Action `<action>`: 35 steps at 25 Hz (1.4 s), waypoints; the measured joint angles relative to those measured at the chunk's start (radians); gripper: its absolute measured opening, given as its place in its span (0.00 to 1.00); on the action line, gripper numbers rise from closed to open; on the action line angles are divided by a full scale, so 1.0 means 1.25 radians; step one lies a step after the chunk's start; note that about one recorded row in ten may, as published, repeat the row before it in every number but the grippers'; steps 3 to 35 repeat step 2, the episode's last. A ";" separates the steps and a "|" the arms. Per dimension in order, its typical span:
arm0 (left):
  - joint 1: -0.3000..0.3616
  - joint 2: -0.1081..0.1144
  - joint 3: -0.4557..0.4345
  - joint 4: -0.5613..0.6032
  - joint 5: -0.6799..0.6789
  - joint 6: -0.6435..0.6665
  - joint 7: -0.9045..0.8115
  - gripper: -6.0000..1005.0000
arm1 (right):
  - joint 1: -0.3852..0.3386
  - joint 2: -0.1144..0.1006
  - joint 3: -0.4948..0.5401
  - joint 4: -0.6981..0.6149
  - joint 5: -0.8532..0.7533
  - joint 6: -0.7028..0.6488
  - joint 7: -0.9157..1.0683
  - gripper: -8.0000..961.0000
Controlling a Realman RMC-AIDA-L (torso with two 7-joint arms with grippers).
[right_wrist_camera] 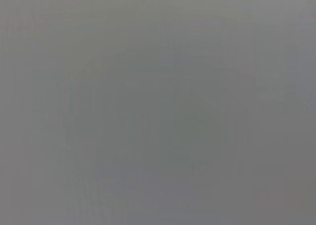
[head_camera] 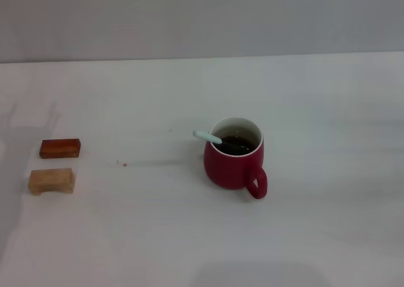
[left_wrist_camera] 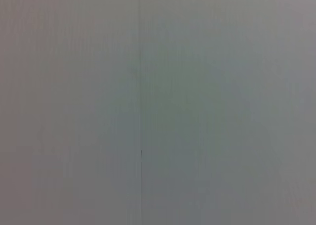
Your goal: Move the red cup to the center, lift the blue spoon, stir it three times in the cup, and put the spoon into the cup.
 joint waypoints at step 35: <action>-0.001 0.000 0.002 -0.001 0.000 0.001 0.000 0.81 | 0.002 0.000 -0.001 0.000 0.000 0.000 0.000 0.41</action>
